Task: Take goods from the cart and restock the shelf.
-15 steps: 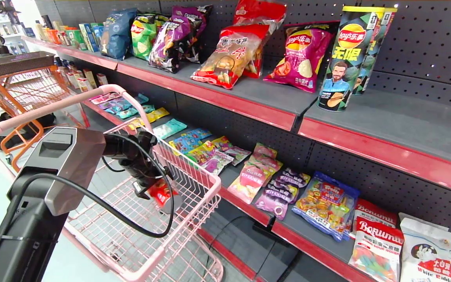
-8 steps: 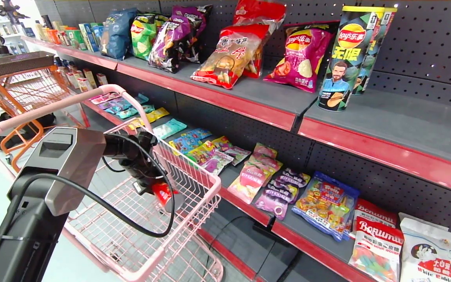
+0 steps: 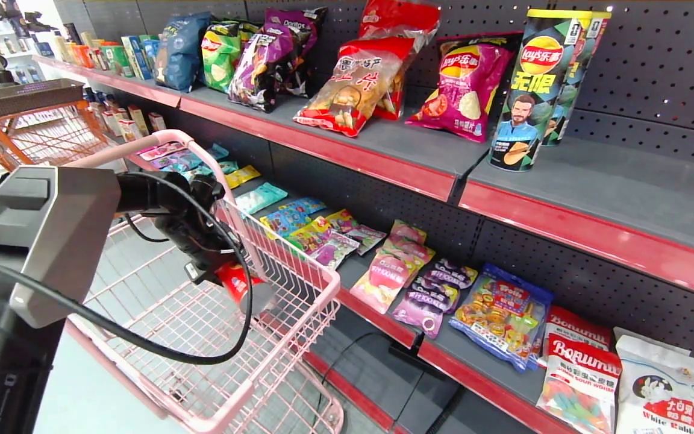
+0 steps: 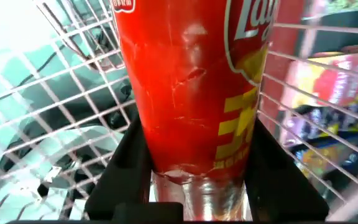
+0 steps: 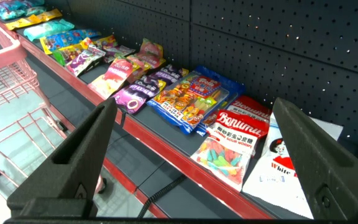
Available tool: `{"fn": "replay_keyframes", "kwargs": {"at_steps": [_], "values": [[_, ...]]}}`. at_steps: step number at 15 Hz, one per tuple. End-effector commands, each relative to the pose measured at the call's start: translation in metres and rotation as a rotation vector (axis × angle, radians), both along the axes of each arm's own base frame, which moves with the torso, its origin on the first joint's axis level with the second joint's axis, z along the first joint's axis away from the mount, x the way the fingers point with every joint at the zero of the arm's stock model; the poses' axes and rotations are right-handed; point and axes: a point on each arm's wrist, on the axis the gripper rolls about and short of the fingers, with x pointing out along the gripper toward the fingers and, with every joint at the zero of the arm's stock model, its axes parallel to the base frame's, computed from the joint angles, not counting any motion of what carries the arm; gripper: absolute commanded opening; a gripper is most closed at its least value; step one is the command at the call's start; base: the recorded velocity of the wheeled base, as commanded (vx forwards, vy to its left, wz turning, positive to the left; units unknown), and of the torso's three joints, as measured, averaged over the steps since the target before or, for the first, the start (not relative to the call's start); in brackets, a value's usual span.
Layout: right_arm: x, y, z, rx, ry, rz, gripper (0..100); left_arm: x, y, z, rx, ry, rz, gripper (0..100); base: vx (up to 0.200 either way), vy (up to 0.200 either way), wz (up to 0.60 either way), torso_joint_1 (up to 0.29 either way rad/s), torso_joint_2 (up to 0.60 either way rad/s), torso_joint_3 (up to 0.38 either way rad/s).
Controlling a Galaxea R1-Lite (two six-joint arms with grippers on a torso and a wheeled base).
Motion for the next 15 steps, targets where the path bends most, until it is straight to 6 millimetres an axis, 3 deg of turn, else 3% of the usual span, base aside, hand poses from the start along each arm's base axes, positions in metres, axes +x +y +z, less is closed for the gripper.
{"fn": "replay_keyframes", "kwargs": {"at_steps": [1,4,5,7,8,9,11,12,13,14,15], "values": [[0.0,0.0,0.0,-0.002,0.0,0.001,100,-0.023,0.004,0.065,0.022,-0.099,-0.027,0,0.0,0.0,0.0,0.0,0.0,0.0],[0.0,0.0,0.0,-0.002,0.0,0.004,100,-0.078,0.009,0.167,0.125,-0.347,-0.137,0,0.0,0.0,0.0,0.0,0.0,0.0],[0.0,0.0,0.0,0.0,0.0,0.002,100,-0.101,0.011,0.191,0.166,-0.415,-0.195,0,0.0,0.0,0.0,0.0,0.0,0.0],[0.0,0.0,0.0,0.001,0.0,0.002,100,-0.147,0.018,0.217,0.261,-0.485,-0.289,0,0.0,0.0,0.0,0.0,0.0,0.0],[0.0,0.0,0.0,0.001,0.0,0.002,100,-0.164,0.021,0.225,0.285,-0.511,-0.313,0,0.0,0.0,0.0,0.0,0.0,0.0],[0.0,0.0,0.0,0.001,0.0,0.002,100,-0.201,0.025,0.239,0.342,-0.567,-0.379,0,0.0,0.0,0.0,0.0,0.0,0.0],[0.0,0.0,0.0,0.001,0.0,0.002,100,-0.257,0.03,0.248,0.429,-0.651,-0.479,0,0.0,0.0,0.0,0.0,0.0,0.0],[0.0,0.0,0.0,0.003,0.0,0.002,100,-0.276,0.031,0.246,0.47,-0.677,-0.525,0,0.0,0.0,0.0,0.0,0.0,0.0],[0.0,0.0,0.0,0.003,0.0,0.002,100,-0.312,0.037,0.236,0.581,-0.744,-0.614,0,0.0,0.0,0.0,0.0,0.0,0.0],[0.0,0.0,0.0,0.003,0.0,0.002,100,-0.335,0.041,0.225,0.676,-0.801,-0.661,0,0.0,0.0,0.0,0.0,0.0,0.0],[0.0,0.0,0.0,0.003,0.0,0.002,100,-0.345,0.042,0.219,0.725,-0.831,-0.687,0,0.0,0.0,0.0,0.0,0.0,0.0]]}}
